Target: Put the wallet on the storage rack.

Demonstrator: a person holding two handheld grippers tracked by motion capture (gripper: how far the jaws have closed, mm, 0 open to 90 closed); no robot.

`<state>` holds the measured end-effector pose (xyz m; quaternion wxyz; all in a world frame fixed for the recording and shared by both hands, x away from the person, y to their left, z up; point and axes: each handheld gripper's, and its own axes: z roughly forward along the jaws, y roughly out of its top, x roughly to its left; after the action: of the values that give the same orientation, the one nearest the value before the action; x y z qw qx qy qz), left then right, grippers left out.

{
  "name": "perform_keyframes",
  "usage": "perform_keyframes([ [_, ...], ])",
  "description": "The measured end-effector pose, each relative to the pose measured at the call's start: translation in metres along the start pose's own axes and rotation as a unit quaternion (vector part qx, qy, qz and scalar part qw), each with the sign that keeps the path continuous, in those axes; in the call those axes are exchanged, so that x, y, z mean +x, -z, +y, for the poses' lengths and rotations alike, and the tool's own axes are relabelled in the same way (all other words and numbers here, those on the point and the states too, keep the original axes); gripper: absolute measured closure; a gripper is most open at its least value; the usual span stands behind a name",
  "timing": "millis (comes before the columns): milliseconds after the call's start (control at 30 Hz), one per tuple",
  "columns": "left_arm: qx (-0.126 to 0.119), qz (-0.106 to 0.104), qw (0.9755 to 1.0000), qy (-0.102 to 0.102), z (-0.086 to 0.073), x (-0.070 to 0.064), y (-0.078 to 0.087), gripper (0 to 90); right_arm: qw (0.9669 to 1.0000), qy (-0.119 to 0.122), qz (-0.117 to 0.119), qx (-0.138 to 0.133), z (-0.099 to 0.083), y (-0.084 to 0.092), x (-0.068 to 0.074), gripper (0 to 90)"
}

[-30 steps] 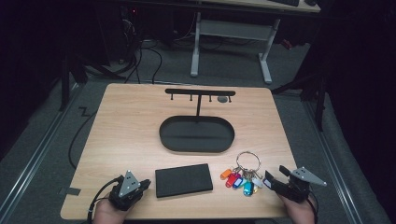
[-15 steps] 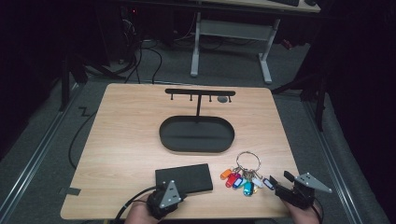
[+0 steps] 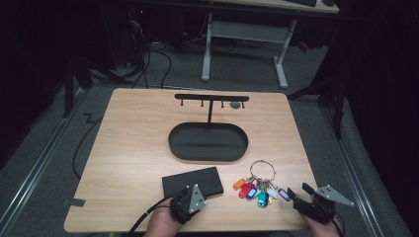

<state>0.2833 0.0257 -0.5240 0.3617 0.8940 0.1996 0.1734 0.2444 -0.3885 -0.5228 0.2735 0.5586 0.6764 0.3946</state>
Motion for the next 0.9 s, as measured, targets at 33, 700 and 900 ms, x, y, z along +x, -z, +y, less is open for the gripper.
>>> perform_keyframes([
  [33,0.001,0.005,1.0,0.005,-0.001,0.003,0.0,90.0,1.0,0.0,0.0,0.0,0.0,0.0,0.0,32.7],
  [700,-0.052,0.032,0.9974,0.038,-0.053,0.057,0.051,51.7,0.9998,0.006,0.019,-0.007,0.009,-0.01,0.003,32.7],
  [900,-0.033,0.059,0.9972,-0.031,-0.058,0.042,0.043,46.7,0.9992,0.014,0.036,-0.002,0.016,-0.024,0.011,32.7],
])
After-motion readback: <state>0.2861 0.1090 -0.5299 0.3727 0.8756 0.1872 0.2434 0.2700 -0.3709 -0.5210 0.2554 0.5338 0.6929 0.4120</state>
